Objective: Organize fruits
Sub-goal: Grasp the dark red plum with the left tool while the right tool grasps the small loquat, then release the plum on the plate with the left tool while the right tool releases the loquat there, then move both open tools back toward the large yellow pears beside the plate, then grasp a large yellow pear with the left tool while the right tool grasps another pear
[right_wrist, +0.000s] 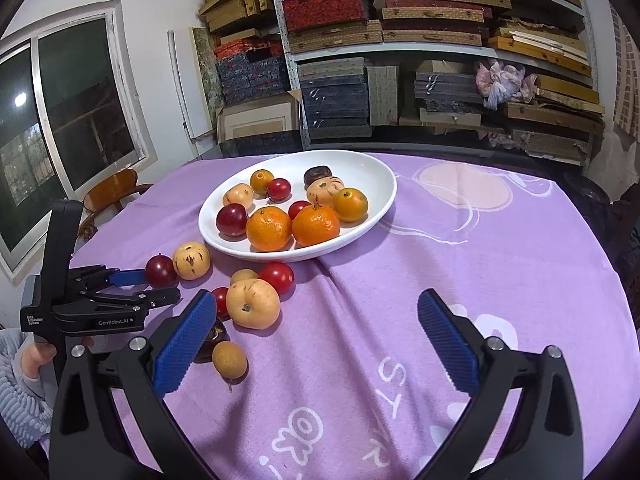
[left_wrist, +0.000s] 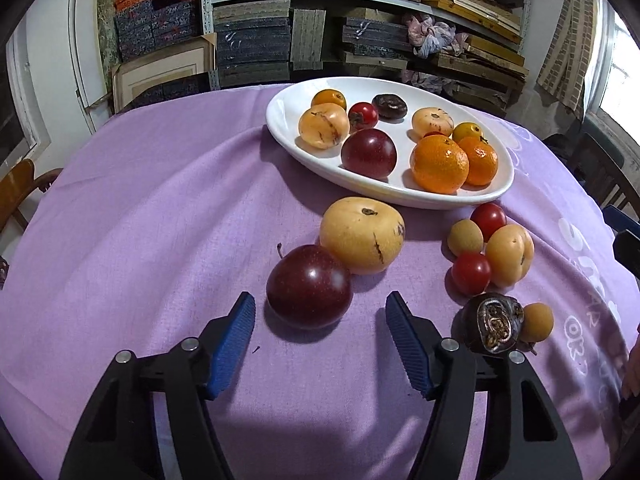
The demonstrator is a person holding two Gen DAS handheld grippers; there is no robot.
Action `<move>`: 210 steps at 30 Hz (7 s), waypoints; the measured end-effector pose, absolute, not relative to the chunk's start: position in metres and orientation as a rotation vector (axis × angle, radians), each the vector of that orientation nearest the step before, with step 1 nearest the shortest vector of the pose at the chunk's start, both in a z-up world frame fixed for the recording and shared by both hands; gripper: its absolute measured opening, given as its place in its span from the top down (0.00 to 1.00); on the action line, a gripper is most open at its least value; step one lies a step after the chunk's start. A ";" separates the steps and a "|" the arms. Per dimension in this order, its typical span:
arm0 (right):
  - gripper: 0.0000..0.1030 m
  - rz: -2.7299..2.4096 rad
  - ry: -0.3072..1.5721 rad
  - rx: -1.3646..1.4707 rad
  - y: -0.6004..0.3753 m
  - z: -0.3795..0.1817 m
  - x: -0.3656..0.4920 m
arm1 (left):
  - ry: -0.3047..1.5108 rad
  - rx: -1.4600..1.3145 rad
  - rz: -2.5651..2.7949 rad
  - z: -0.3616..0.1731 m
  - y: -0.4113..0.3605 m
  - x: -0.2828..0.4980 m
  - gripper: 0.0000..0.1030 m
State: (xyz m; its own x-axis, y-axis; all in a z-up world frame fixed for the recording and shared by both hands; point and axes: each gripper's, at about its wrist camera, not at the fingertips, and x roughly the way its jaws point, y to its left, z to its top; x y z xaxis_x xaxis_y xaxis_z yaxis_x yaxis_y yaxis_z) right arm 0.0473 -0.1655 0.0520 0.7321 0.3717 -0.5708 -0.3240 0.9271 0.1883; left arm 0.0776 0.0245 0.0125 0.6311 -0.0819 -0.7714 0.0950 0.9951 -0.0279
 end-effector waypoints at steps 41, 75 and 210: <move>0.74 0.601 0.843 -0.206 -0.088 0.012 0.038 | 0.863 0.026 -0.145 0.012 0.023 0.088 0.60; 0.75 0.461 0.721 -0.097 -0.109 0.096 0.122 | 0.779 0.088 -0.195 0.089 -0.010 0.167 0.60; 0.43 0.466 0.762 -0.091 -0.101 0.027 0.076 | 0.839 0.048 -0.185 0.014 0.014 0.124 0.55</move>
